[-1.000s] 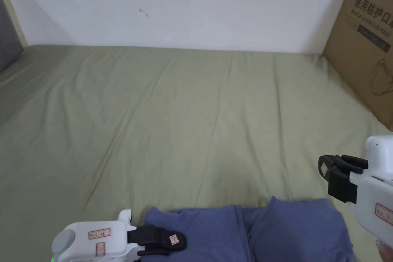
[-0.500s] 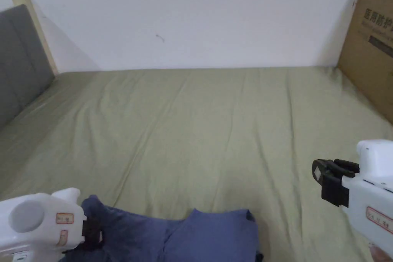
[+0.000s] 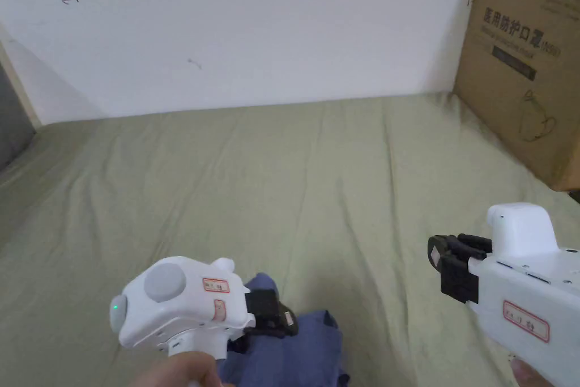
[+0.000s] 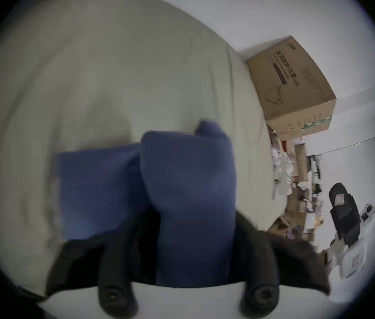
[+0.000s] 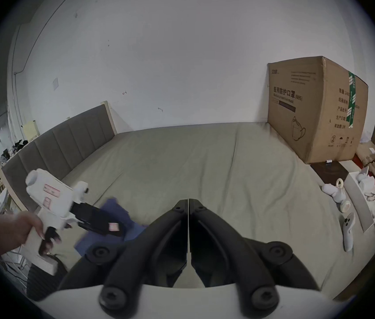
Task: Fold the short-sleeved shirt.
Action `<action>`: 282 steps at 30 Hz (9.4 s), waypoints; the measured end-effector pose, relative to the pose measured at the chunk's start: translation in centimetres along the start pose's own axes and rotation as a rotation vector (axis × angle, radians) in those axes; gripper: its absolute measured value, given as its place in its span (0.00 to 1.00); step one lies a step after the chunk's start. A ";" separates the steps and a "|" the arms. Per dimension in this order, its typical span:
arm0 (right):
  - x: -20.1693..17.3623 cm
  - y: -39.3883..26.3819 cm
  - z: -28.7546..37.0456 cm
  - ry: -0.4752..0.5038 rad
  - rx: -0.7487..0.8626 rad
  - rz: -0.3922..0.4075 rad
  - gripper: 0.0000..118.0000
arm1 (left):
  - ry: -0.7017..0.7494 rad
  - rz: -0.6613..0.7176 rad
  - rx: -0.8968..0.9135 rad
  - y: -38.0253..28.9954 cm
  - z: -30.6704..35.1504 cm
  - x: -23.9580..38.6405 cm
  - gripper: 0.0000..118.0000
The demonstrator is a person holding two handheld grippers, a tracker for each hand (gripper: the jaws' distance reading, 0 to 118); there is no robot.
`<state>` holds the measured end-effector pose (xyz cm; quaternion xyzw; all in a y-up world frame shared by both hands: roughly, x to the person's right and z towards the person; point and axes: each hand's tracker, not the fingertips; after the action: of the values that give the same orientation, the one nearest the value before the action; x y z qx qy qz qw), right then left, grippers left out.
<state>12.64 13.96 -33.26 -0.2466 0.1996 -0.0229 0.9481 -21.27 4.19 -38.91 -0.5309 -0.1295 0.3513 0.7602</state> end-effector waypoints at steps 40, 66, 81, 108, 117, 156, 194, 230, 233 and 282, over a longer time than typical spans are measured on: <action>-1.9 2.9 0.6 0.050 0.119 -0.016 0.01 | 0.157 -0.557 0.730 -3.4 9.9 7.1 0.01; -2.9 2.6 1.1 -0.307 0.412 0.034 0.01 | 0.431 -0.628 1.168 -10.5 14.2 5.9 0.00; -4.1 -7.6 -15.3 0.308 -0.632 -0.176 0.02 | 0.442 -0.562 0.966 -7.3 15.5 -0.5 0.00; -2.4 -11.1 -16.4 0.309 -0.688 -0.230 0.02 | -0.705 0.164 -0.066 -1.7 -4.5 -18.6 1.00; -2.1 -11.8 -15.9 0.331 -0.665 -0.310 0.02 | -0.372 0.028 0.037 -2.6 -2.6 -17.6 0.19; -7.8 -2.4 -7.8 0.284 -0.442 -0.131 0.02 | 0.683 -0.179 0.401 2.5 28.8 -25.4 0.51; -5.2 5.5 8.3 -0.231 0.527 0.047 0.96 | 0.385 -0.615 1.342 -15.4 18.0 13.0 0.96; -7.5 5.7 7.8 -0.199 0.501 0.145 1.00 | 0.411 -0.650 1.270 -13.1 18.6 12.6 0.99; -7.5 5.7 7.6 -0.198 0.493 0.141 1.00 | 0.385 -0.642 1.259 -13.0 18.7 12.3 0.99; -7.5 4.8 6.8 -0.184 0.476 0.123 1.00 | 0.395 -0.599 1.154 -12.3 16.8 12.2 0.99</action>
<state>8.17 22.36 -27.38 -0.0051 0.1164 0.0111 0.9931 -17.23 22.11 -23.23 -0.0356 0.0786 0.0348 0.9957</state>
